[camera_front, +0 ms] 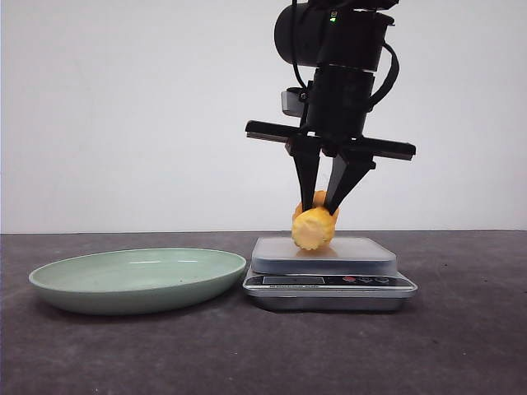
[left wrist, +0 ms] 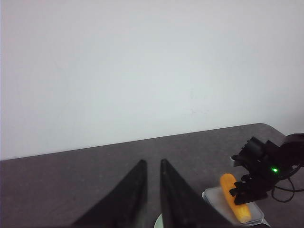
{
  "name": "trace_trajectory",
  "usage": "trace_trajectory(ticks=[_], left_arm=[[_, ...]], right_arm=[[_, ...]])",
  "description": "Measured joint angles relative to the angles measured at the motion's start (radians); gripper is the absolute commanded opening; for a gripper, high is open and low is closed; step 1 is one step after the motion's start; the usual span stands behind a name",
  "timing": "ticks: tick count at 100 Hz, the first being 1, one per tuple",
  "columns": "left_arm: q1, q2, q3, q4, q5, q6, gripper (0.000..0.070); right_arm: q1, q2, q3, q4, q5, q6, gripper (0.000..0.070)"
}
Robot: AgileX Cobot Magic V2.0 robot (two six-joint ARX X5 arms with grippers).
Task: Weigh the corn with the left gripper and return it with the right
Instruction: 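Lower the right gripper onto the corn on the scale and close it, then lift the corn with the right gripper and carry it over the plate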
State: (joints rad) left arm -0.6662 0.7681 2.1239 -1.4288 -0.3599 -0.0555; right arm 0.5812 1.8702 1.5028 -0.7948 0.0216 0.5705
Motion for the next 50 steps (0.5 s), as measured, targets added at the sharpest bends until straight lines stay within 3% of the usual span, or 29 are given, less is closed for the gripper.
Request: trace_trajectory(ticks=[50], left_arm=[[0.000, 0.000, 0.000, 0.000, 0.000, 0.005, 0.0000]], right_arm=[[-0.002, -0.276, -0.002, 0.045, 0.079, -0.108, 0.0000]])
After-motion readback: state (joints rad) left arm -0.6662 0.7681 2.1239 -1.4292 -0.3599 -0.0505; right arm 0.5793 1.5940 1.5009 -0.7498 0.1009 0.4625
